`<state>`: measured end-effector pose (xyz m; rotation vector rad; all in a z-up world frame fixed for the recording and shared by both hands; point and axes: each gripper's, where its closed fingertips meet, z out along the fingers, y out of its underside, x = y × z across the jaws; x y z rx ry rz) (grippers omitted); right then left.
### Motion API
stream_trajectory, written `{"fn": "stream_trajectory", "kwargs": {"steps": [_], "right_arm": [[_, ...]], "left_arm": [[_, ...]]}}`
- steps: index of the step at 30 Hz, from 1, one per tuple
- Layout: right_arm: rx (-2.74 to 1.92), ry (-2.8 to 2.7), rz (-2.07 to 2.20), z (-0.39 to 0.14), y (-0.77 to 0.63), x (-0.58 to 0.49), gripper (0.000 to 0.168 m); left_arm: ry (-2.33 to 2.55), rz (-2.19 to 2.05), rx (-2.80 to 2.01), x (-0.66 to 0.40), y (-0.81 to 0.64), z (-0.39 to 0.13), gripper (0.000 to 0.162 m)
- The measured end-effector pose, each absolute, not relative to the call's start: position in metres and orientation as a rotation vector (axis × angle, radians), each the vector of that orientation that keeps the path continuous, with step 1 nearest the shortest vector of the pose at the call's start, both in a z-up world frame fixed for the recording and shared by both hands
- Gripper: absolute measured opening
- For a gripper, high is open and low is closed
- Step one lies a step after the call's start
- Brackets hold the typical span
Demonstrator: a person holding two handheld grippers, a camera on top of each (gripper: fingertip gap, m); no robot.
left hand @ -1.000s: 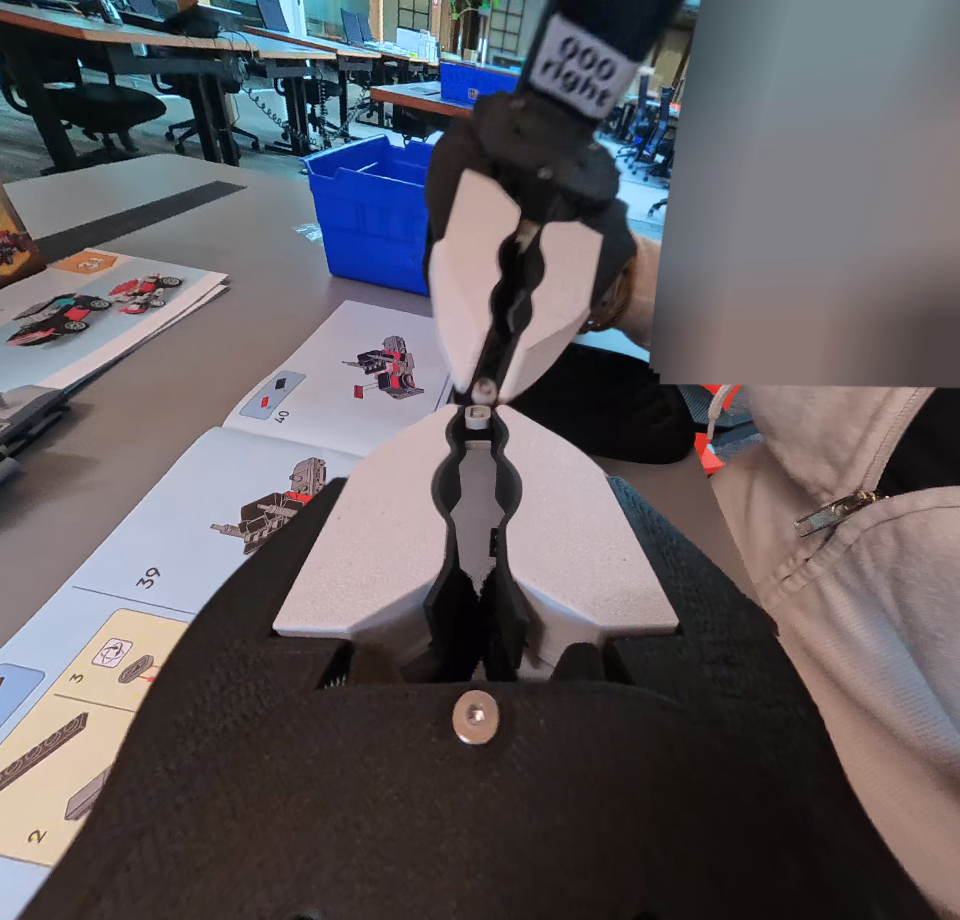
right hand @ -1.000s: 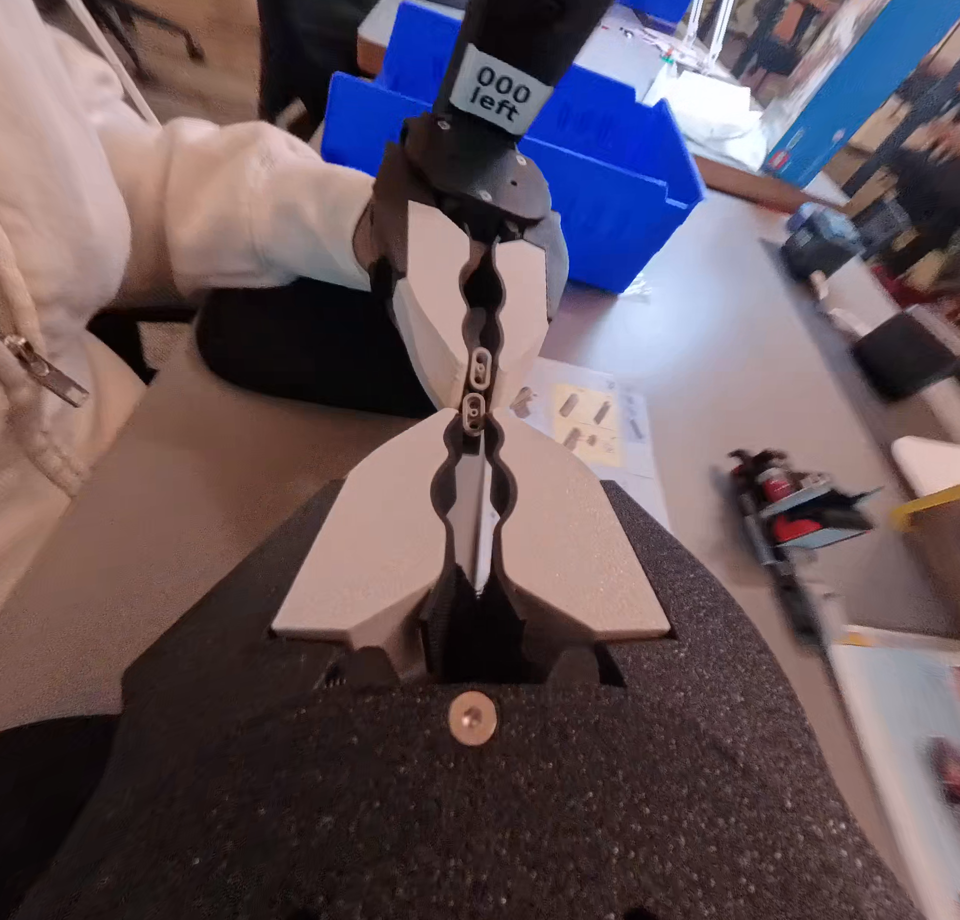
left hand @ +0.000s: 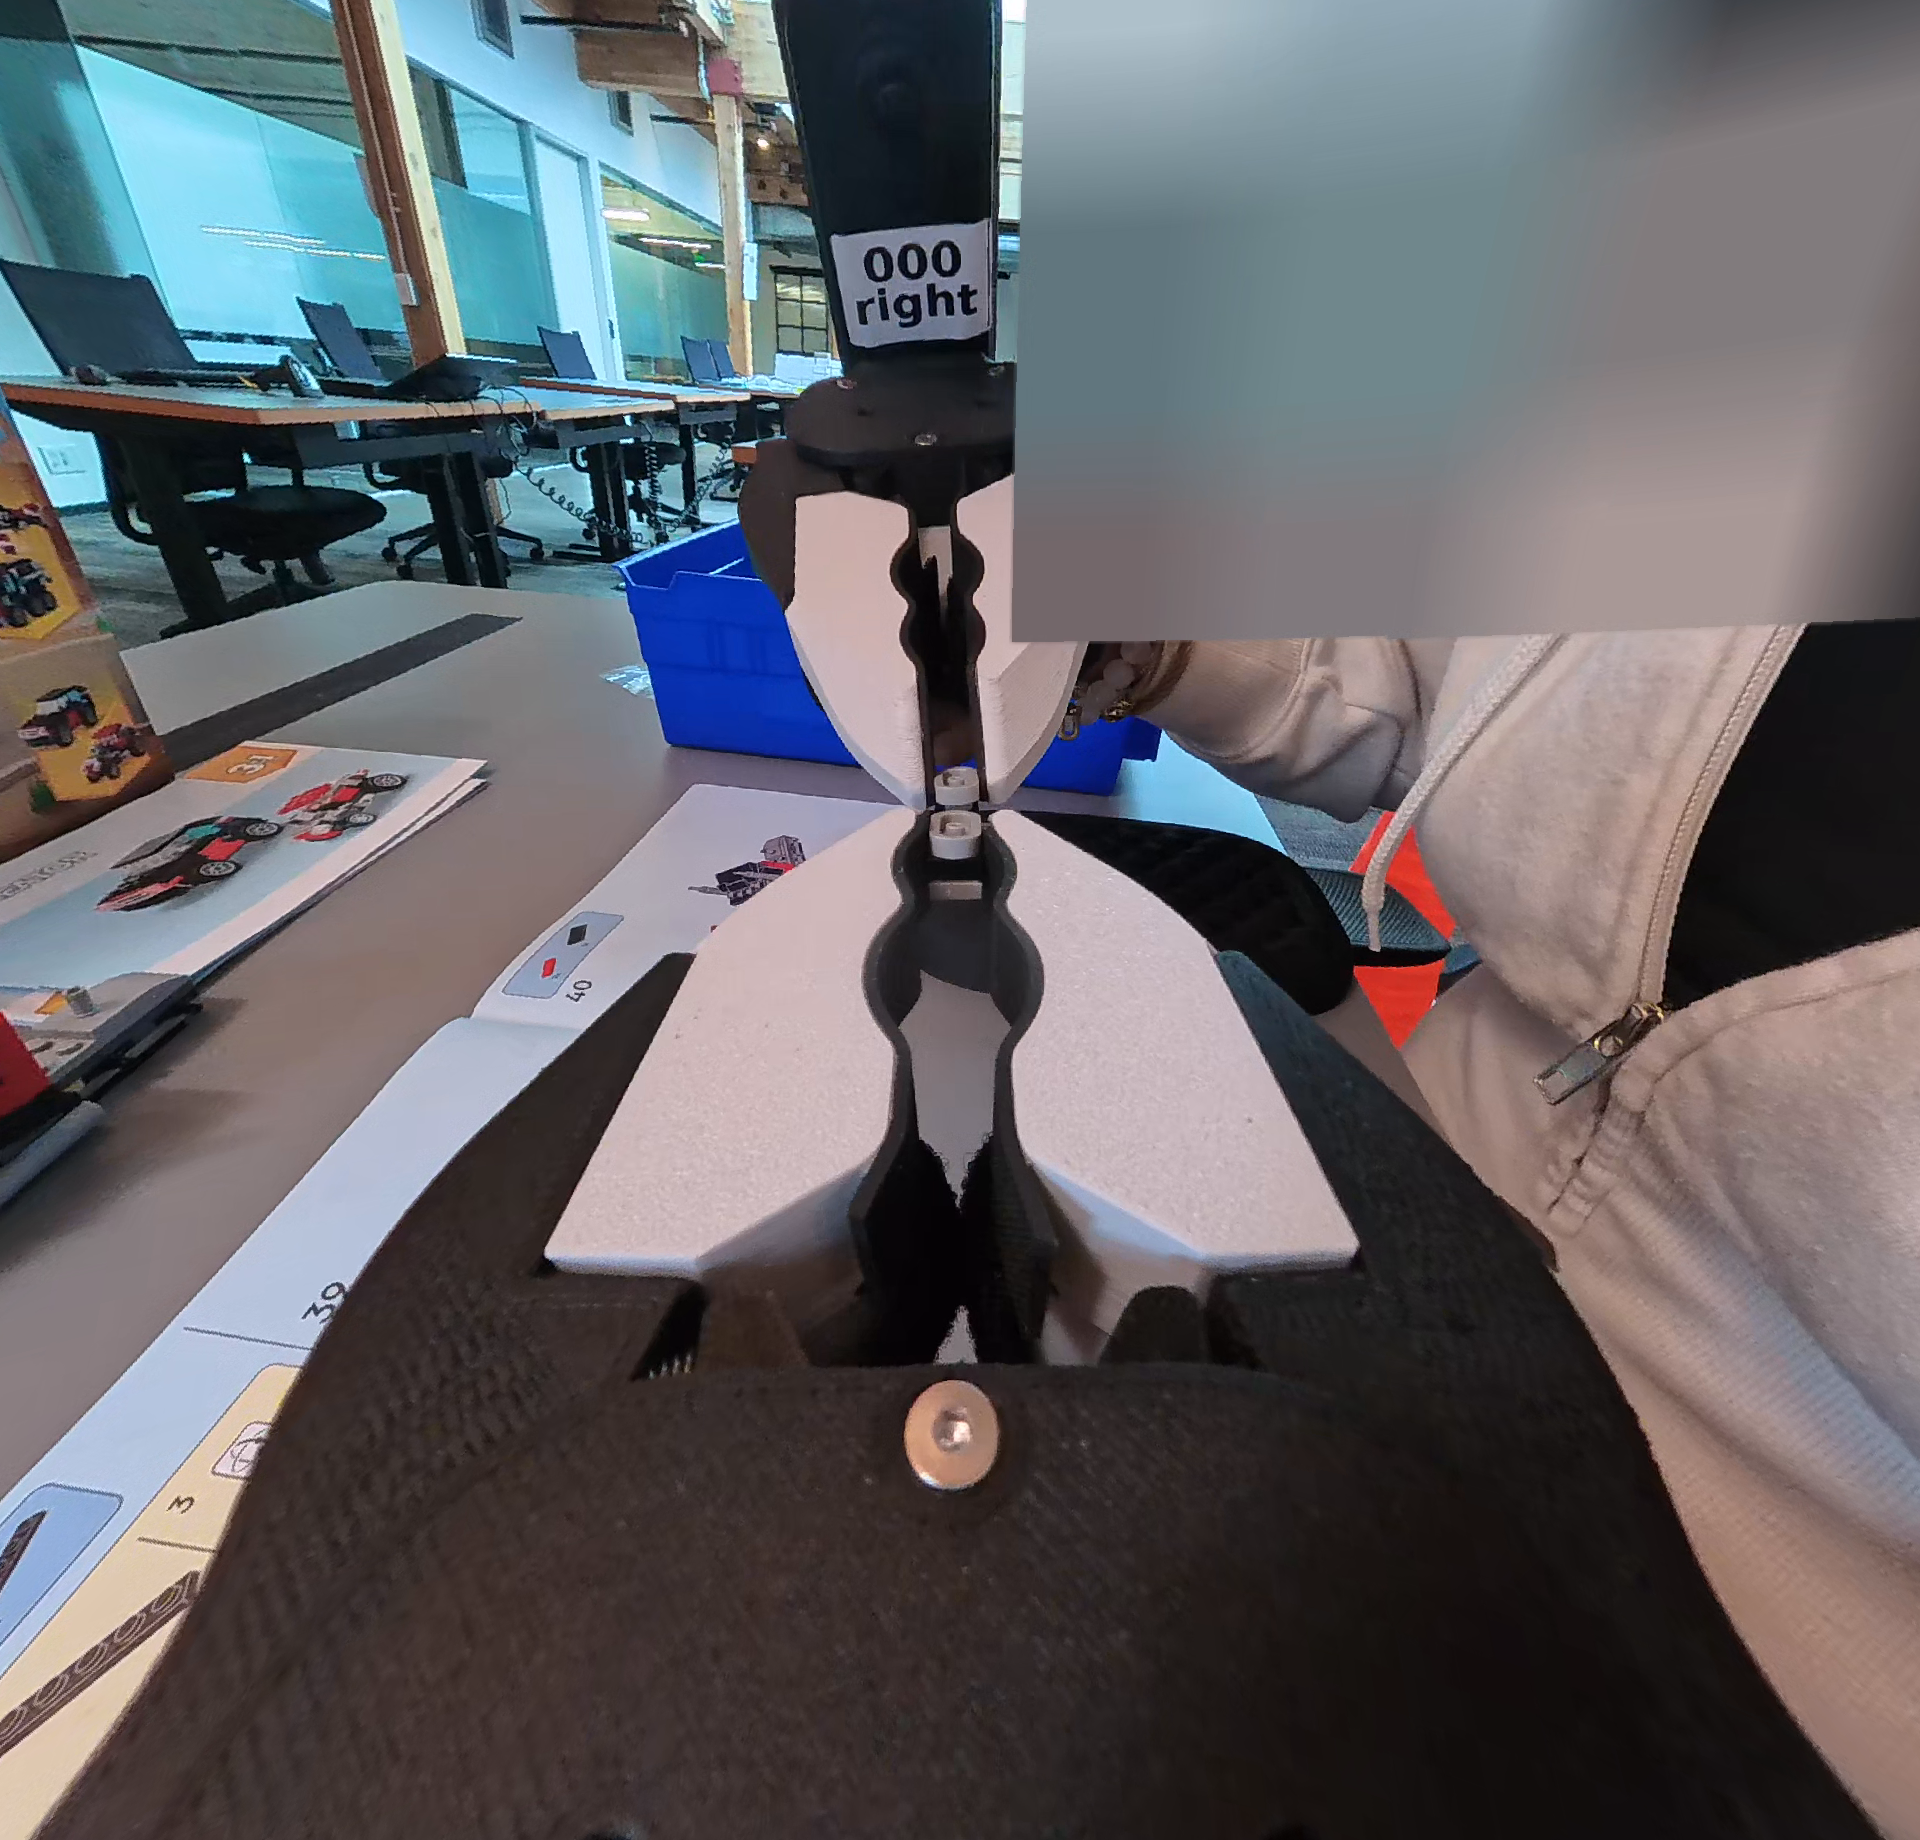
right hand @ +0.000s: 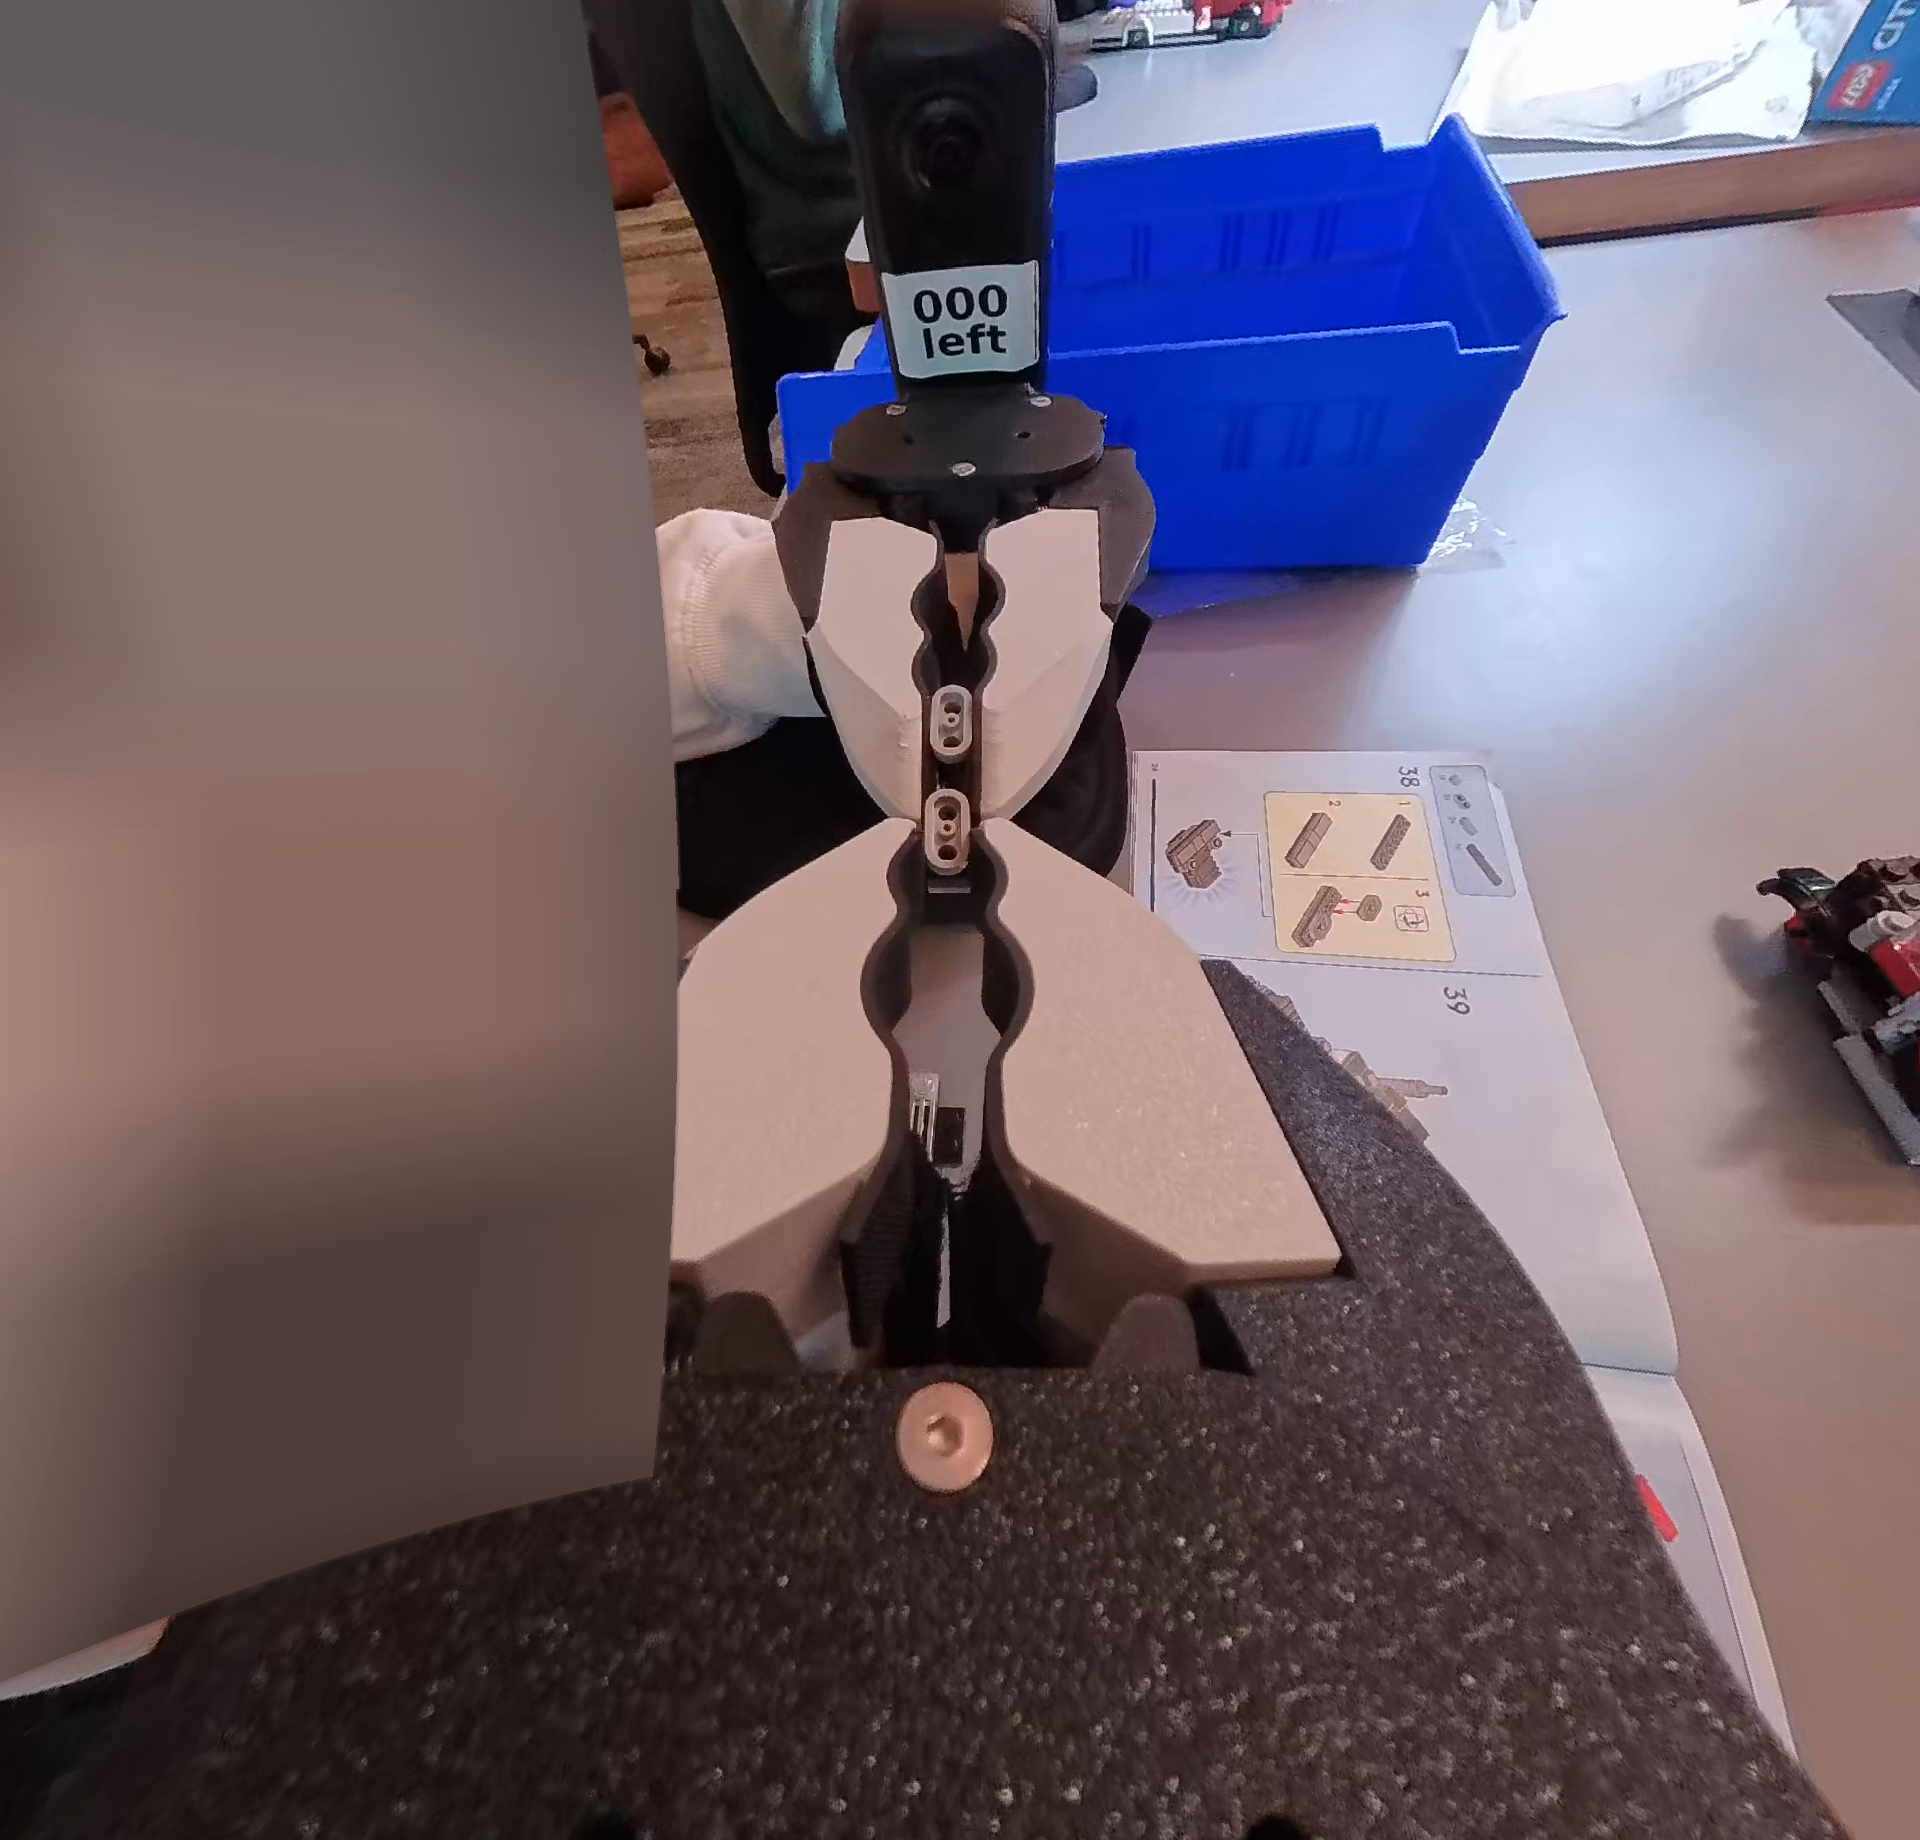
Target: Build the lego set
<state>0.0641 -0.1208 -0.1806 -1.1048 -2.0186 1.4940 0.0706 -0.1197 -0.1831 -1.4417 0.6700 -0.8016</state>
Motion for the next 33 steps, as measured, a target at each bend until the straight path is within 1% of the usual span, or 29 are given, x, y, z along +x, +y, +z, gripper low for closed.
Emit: {"fn": "stream_trajectory", "kwargs": {"steps": [20, 23, 24, 26, 28, 29, 30, 31, 33], "right_arm": [[-1.118, -2.015, 1.462, -0.180, -0.120, 0.062, 0.010], [-1.125, -1.986, 1.475, -0.177, -0.119, 0.059, 0.016], [-1.136, -1.964, 1.495, -0.174, -0.118, 0.058, 0.021], [-1.214, -1.872, 1.610, -0.167, -0.115, 0.057, 0.035], [-1.373, -1.716, 1.815, -0.159, -0.106, 0.058, 0.047], [-1.459, -1.596, 1.935, -0.155, -0.099, 0.058, 0.044], [-1.539, -1.437, 2.062, -0.151, -0.092, 0.058, 0.035], [-1.618, -1.267, 2.188, -0.149, -0.086, 0.059, 0.031], [-1.755, -0.991, 2.390, -0.151, -0.081, 0.061, 0.030]], "left_arm": [[0.660, -0.788, -1.417, 0.068, -0.120, -0.179, 0.008], [0.654, -0.773, -1.401, 0.067, -0.120, -0.177, 0.008], [0.651, -0.766, -1.392, 0.067, -0.120, -0.176, 0.008], [0.638, -0.746, -1.365, 0.063, -0.120, -0.171, 0.008], [0.623, -0.724, -1.329, 0.060, -0.121, -0.165, 0.008], [0.617, -0.712, -1.311, 0.059, -0.121, -0.163, 0.008], [0.613, -0.699, -1.300, 0.057, -0.122, -0.161, 0.008], [0.609, -0.689, -1.294, 0.056, -0.121, -0.160, 0.008], [0.605, -0.682, -1.291, 0.056, -0.121, -0.160, 0.008]]}}
